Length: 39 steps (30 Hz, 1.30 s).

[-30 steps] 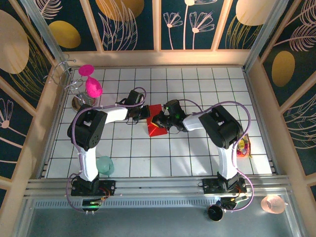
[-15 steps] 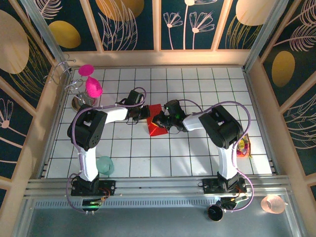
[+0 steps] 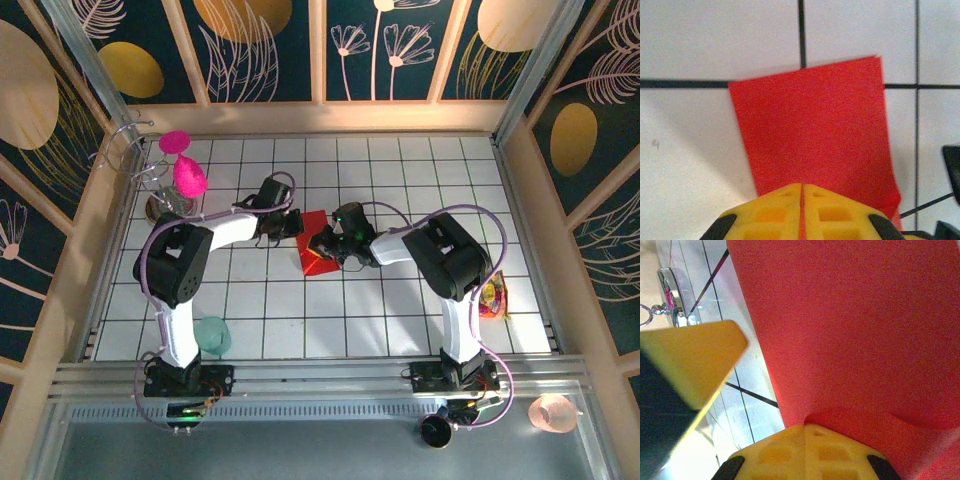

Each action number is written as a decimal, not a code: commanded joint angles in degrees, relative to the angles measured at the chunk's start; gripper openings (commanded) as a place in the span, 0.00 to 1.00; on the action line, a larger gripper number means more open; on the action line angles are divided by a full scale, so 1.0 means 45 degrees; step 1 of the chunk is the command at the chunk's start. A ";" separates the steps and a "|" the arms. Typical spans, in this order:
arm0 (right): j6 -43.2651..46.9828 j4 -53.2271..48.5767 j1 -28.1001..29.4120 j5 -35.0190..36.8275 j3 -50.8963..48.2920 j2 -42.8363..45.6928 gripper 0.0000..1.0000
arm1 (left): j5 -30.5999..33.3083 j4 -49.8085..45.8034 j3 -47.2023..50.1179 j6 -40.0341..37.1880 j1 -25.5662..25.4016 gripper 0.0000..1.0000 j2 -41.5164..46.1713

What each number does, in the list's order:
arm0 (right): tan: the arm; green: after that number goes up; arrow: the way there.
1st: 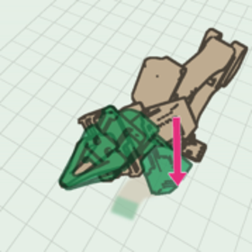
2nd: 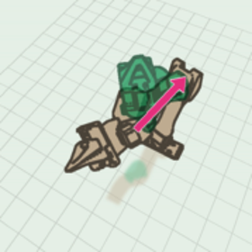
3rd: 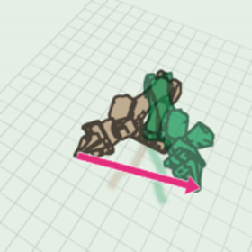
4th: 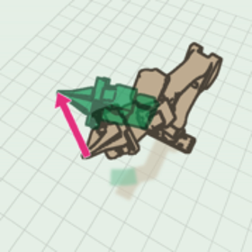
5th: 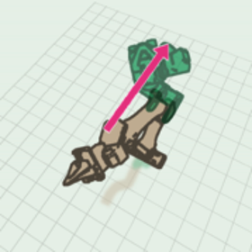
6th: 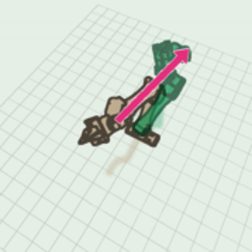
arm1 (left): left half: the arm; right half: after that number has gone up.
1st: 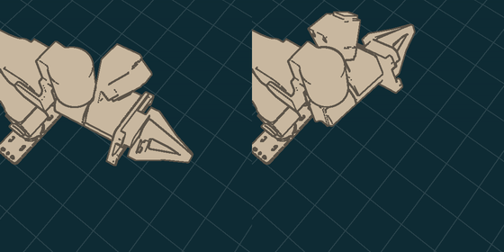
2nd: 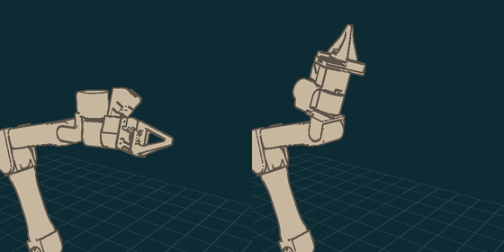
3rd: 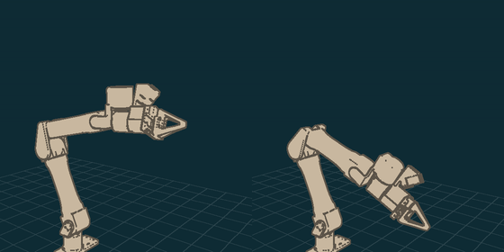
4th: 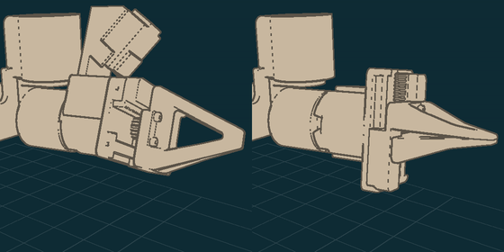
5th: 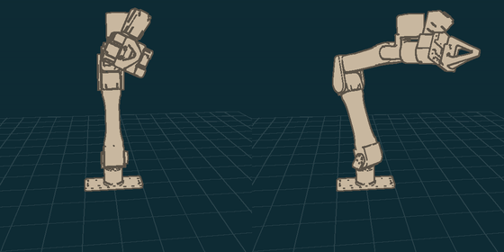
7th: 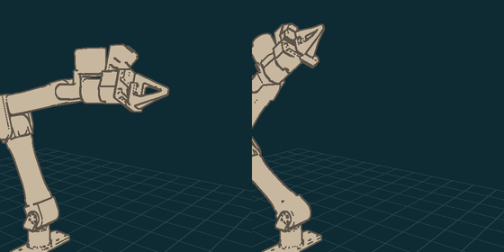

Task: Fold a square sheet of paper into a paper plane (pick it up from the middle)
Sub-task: Fold the triangle a second time at the center of the table.

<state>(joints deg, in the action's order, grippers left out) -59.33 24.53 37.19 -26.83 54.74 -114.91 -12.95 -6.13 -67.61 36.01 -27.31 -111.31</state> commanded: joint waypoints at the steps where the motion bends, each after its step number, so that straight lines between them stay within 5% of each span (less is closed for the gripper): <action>1: -0.0061 -0.0671 0.0033 0.0239 0.0194 -0.0433 0.00 | 0.0402 -0.0393 -0.0463 -0.0015 0.0094 0.10 0.0635; 26: -0.0151 -0.1039 0.0016 0.0298 0.0278 -0.0419 0.39 | 0.0931 0.0412 0.2374 0.1157 0.1174 0.15 0.3970; 32: -0.0147 -0.1106 -0.0009 0.0395 0.0205 -0.0402 0.34 | -0.0661 0.1091 0.2565 0.1136 0.1180 0.14 0.3974; 39: -0.0116 -0.1447 0.0017 0.0454 0.0301 -0.0572 0.12 | -0.1998 0.1856 0.3441 0.1429 0.0771 0.07 0.3556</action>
<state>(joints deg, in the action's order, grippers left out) -60.53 22.28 37.19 -26.92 56.62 -115.31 -18.15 -0.14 -52.90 41.65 -22.72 -94.54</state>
